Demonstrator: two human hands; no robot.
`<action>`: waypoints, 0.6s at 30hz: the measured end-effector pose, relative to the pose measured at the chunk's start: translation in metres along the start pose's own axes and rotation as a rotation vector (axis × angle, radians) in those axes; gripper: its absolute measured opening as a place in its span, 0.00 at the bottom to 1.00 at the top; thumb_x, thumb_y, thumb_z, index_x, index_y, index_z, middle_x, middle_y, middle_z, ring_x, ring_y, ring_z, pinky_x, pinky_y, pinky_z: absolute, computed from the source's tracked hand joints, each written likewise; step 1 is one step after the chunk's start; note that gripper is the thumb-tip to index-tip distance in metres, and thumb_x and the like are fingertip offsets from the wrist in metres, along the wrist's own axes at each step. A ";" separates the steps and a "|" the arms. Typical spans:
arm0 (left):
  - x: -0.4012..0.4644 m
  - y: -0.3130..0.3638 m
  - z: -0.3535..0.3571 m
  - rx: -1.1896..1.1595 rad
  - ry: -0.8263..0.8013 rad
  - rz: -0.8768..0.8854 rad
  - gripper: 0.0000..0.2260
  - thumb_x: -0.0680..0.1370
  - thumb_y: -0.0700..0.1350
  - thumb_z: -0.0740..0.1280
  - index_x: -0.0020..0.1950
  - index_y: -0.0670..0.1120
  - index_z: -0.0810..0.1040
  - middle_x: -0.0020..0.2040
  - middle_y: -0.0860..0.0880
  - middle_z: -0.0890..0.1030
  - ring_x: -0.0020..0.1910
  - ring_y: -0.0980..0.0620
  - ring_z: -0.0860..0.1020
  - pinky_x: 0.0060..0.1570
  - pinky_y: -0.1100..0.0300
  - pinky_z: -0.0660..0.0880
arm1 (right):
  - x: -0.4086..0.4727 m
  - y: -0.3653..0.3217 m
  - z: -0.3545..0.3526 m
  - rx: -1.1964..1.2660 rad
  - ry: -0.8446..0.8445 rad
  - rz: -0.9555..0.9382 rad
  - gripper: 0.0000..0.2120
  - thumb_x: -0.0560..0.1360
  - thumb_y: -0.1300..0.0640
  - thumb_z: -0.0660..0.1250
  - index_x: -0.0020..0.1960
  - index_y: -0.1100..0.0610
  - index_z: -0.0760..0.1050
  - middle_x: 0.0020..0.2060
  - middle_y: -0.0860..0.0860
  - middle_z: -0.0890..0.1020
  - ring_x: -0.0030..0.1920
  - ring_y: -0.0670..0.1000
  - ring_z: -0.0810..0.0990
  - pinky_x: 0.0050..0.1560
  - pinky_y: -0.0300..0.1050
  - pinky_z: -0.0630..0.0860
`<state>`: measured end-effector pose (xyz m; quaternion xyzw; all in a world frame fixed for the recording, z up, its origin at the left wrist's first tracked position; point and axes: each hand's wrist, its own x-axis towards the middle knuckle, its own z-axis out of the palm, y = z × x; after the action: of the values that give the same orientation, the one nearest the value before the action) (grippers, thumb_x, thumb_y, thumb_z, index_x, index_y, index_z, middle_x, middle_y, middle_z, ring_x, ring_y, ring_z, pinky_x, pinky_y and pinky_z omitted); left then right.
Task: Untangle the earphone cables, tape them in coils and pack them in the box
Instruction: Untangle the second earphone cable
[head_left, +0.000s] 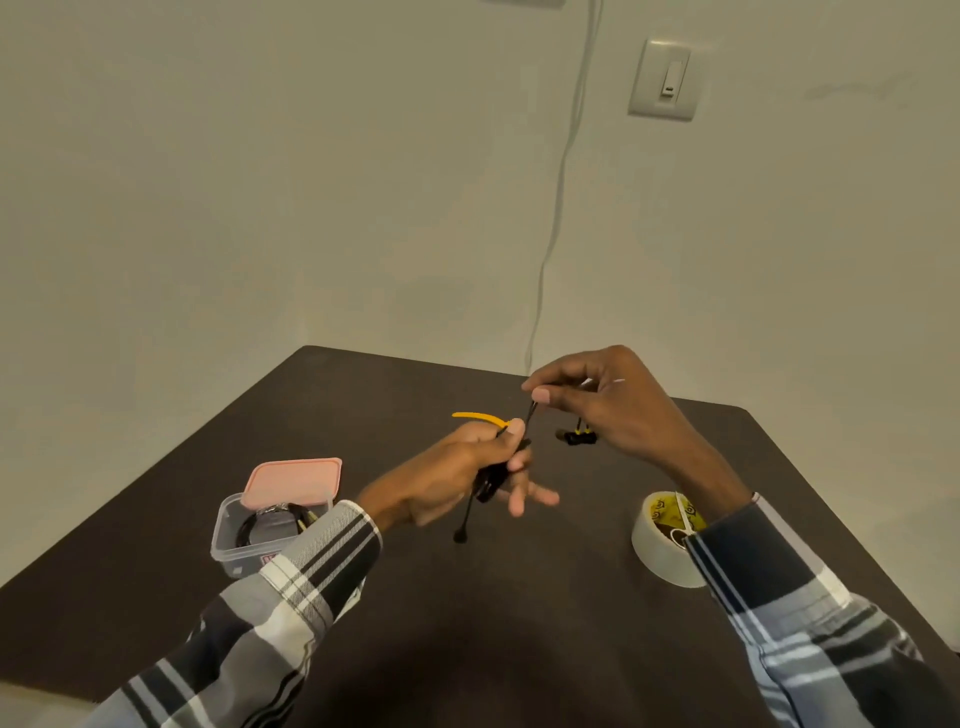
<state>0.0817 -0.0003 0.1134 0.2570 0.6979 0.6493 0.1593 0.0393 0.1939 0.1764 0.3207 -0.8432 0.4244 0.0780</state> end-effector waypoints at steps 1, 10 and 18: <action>0.000 0.001 0.002 -0.054 -0.008 0.007 0.19 0.82 0.57 0.53 0.38 0.46 0.67 0.28 0.45 0.74 0.50 0.38 0.84 0.56 0.49 0.77 | -0.001 0.002 0.001 0.071 -0.009 0.008 0.05 0.76 0.60 0.72 0.50 0.56 0.86 0.45 0.48 0.87 0.47 0.41 0.84 0.45 0.29 0.75; 0.002 0.014 0.012 -0.611 -0.101 0.042 0.18 0.80 0.57 0.57 0.36 0.48 0.69 0.25 0.51 0.56 0.19 0.57 0.61 0.31 0.54 0.80 | -0.018 0.023 0.051 0.613 0.177 0.135 0.07 0.74 0.56 0.71 0.49 0.56 0.85 0.44 0.54 0.87 0.47 0.52 0.84 0.44 0.46 0.76; 0.009 0.014 0.009 -0.725 0.062 0.036 0.22 0.78 0.61 0.59 0.31 0.49 0.65 0.23 0.53 0.54 0.20 0.56 0.51 0.19 0.65 0.54 | -0.037 0.017 0.089 0.938 0.148 0.331 0.13 0.69 0.60 0.73 0.53 0.60 0.85 0.54 0.70 0.82 0.54 0.68 0.81 0.61 0.65 0.76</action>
<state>0.0818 0.0125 0.1268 0.1761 0.4220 0.8648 0.2073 0.0702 0.1511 0.0943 0.1522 -0.5934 0.7860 -0.0832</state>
